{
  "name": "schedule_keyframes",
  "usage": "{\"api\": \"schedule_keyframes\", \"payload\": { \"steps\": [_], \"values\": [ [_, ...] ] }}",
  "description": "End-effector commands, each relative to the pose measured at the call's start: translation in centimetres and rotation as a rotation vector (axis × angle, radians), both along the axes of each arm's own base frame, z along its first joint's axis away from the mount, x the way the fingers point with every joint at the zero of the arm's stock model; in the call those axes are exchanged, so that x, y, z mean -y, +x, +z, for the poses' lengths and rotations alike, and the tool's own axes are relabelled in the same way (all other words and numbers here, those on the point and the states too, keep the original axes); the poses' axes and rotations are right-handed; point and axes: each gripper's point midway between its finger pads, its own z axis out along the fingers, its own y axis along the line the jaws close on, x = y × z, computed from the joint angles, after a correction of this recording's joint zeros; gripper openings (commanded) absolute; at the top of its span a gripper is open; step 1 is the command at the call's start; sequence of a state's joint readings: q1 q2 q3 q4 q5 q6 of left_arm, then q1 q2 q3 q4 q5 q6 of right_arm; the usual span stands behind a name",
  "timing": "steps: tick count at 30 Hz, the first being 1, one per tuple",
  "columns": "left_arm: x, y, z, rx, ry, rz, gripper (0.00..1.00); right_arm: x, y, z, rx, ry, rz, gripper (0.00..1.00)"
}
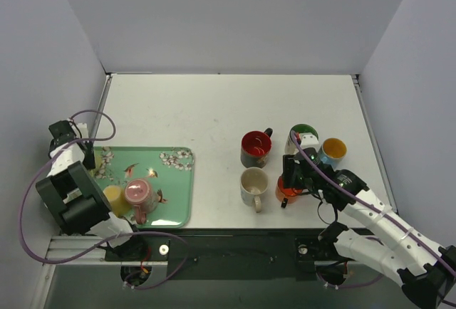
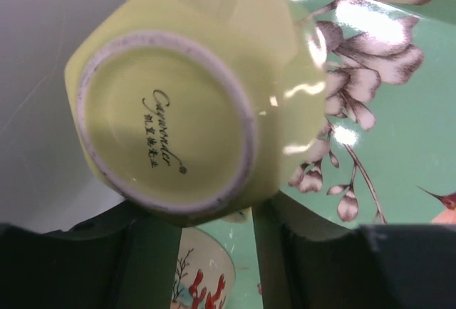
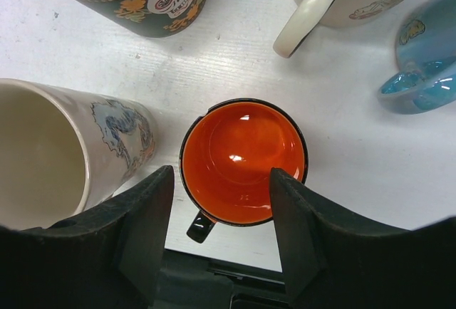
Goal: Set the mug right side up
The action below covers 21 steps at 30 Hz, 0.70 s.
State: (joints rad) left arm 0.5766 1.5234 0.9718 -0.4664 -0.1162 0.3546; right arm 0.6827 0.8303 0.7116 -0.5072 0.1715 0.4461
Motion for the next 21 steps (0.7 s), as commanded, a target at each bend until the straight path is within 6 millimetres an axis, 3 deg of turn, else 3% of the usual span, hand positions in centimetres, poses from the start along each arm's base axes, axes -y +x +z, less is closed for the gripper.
{"api": "schedule_keyframes", "payload": {
  "steps": [1,4,6,10,12,17,20,21],
  "values": [
    [-0.8,1.8,-0.7,0.076,-0.016,0.031,0.45,0.1,0.1,0.9,0.013,-0.019,-0.004,0.51],
    [-0.4,1.7,-1.2,0.078,-0.041,0.03,0.14,0.2,0.1,1.1,0.018,-0.028,-0.008,0.51],
    [-0.1,1.6,-1.0,0.091,-0.055,0.031,0.0,0.2,0.1,1.2,0.02,-0.029,-0.008,0.51],
    [1.7,2.1,1.3,0.157,-0.118,-0.026,0.0,0.4,0.0,2.3,0.045,-0.045,-0.007,0.51],
    [3.9,2.7,3.5,0.215,-0.198,-0.096,0.0,0.5,0.1,3.6,0.077,-0.044,-0.007,0.51],
    [10.1,3.9,11.8,0.397,-0.363,-0.261,0.0,0.7,0.8,8.5,0.201,-0.023,-0.025,0.52],
    [14.0,4.0,16.4,0.487,-0.432,-0.375,0.0,-0.9,0.8,12.1,0.296,0.053,0.012,0.56],
    [15.8,3.9,18.0,0.51,-0.487,-0.424,0.0,-1.6,0.6,12.7,0.309,0.076,0.038,0.62]
  ]
}}
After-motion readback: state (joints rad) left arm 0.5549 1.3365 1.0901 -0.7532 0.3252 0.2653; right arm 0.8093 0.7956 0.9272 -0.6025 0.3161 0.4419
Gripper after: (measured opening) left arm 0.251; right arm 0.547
